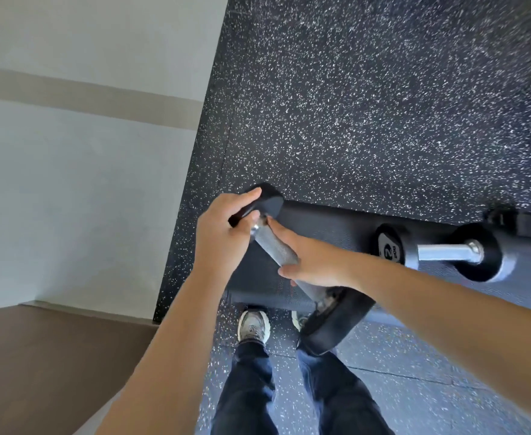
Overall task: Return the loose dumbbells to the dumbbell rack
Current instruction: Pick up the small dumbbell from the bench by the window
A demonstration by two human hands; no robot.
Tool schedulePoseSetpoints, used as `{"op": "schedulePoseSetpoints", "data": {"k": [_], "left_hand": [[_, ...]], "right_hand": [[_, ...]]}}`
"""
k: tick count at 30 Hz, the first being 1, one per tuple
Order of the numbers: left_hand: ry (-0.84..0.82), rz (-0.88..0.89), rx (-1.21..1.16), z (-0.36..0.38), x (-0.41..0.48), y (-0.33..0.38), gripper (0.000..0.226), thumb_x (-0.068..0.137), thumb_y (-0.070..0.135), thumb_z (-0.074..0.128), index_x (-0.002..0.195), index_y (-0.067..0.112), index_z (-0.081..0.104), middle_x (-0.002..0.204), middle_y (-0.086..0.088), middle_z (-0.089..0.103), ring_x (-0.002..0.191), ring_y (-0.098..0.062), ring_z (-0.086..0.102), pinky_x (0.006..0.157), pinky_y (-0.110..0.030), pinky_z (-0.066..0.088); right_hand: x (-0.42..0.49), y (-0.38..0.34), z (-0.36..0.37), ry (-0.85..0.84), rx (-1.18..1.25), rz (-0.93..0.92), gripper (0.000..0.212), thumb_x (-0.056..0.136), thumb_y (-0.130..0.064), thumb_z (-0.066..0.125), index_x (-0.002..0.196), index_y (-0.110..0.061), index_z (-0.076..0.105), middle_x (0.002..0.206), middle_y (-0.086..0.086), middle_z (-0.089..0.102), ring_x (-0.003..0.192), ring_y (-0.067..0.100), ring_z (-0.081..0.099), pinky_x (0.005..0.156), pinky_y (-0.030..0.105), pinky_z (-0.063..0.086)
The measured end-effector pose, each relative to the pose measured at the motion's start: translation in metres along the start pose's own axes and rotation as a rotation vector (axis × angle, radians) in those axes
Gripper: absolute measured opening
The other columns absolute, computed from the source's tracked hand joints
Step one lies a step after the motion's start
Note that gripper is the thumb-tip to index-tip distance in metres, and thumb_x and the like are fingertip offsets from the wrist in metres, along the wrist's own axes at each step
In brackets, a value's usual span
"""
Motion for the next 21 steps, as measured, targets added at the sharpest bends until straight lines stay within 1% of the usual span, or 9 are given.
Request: {"op": "schedulePoseSetpoints", "data": {"k": [3,4,6,8,11,13,16,18,21], "left_hand": [[-0.02,0.083,-0.054,-0.02,0.012,0.045,0.035,0.075,0.01,0.061,0.11,0.019,0.064,0.101,0.012,0.062,0.092,0.009,0.057,0.088,-0.011,0.042],[-0.03,0.105,-0.068,-0.026,0.013,0.061,0.036,0.075,0.011,0.062,0.109,0.021,0.063,0.101,0.012,0.063,0.093,0.007,0.058,0.089,-0.011,0.042],[-0.047,0.139,-0.086,-0.038,0.013,0.094,0.037,0.074,0.011,0.064,0.108,0.027,0.062,0.101,0.013,0.063,0.094,0.003,0.059,0.089,-0.014,0.043],[-0.059,0.176,-0.108,-0.05,0.01,0.127,0.039,0.076,0.005,0.067,0.108,0.026,0.061,0.101,0.014,0.063,0.095,0.0,0.06,0.091,-0.017,0.044],[-0.038,0.219,-0.145,-0.063,0.003,0.175,0.038,0.075,0.006,0.067,0.109,0.024,0.062,0.1,0.011,0.065,0.096,-0.002,0.062,0.091,-0.021,0.046],[-0.011,0.239,-0.166,-0.07,-0.004,0.202,0.037,0.074,0.009,0.067,0.107,0.025,0.063,0.099,0.011,0.066,0.095,-0.002,0.063,0.09,-0.022,0.048],[-0.006,0.278,-0.175,-0.08,-0.013,0.237,0.034,0.075,0.009,0.069,0.105,0.025,0.064,0.098,0.01,0.067,0.093,-0.001,0.064,0.088,-0.019,0.048],[-0.02,0.303,-0.185,-0.085,-0.018,0.258,0.033,0.074,0.011,0.069,0.103,0.025,0.064,0.097,0.013,0.066,0.092,0.001,0.063,0.086,-0.016,0.047],[-0.084,0.349,-0.223,-0.085,-0.026,0.286,0.032,0.073,0.012,0.068,0.102,0.025,0.065,0.097,0.014,0.066,0.094,0.001,0.063,0.086,-0.015,0.046]], "right_hand": [[-0.029,-0.021,-0.024,0.048,-0.018,-0.048,0.092,0.086,-0.027,0.057,0.137,-0.05,-0.016,0.116,0.007,0.063,0.088,0.024,0.064,0.085,0.039,0.051],[-0.041,-0.027,-0.03,0.062,-0.02,-0.067,0.094,0.085,-0.028,0.059,0.136,-0.05,-0.017,0.12,0.007,0.06,0.09,0.024,0.063,0.086,0.04,0.05],[-0.068,-0.039,-0.042,0.068,0.042,-0.114,0.098,0.082,-0.03,0.063,0.136,-0.051,-0.017,0.139,0.001,0.047,0.107,0.021,0.058,0.094,0.04,0.046],[-0.101,-0.052,-0.051,0.03,0.227,-0.189,0.1,0.08,-0.029,0.068,0.136,-0.054,-0.011,0.149,-0.011,0.027,0.124,0.014,0.044,0.104,0.037,0.039],[-0.15,-0.071,-0.058,0.04,0.465,-0.318,0.091,0.078,-0.025,0.071,0.136,-0.056,0.008,0.148,-0.018,0.024,0.128,0.007,0.039,0.107,0.035,0.036],[-0.178,-0.081,-0.061,0.101,0.548,-0.385,0.082,0.078,-0.02,0.07,0.137,-0.05,0.021,0.147,-0.017,0.029,0.125,0.004,0.042,0.104,0.031,0.04],[-0.213,-0.096,-0.06,0.166,0.628,-0.461,0.074,0.078,-0.013,0.068,0.133,-0.045,0.031,0.143,-0.013,0.035,0.118,0.006,0.049,0.095,0.027,0.047],[-0.233,-0.104,-0.06,0.215,0.67,-0.482,0.073,0.078,-0.007,0.068,0.129,-0.047,0.034,0.14,-0.012,0.038,0.111,0.006,0.054,0.091,0.027,0.05],[-0.259,-0.11,-0.058,0.303,0.722,-0.493,0.076,0.077,-0.002,0.068,0.124,-0.053,0.038,0.135,-0.011,0.044,0.09,0.005,0.062,0.082,0.03,0.055]]}}
Point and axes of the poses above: each hand's wrist, its own x-axis towards the middle knuckle, its own z-axis out of the palm, y = z × x, the point moved 4 cm from there along x, towards the middle knuckle
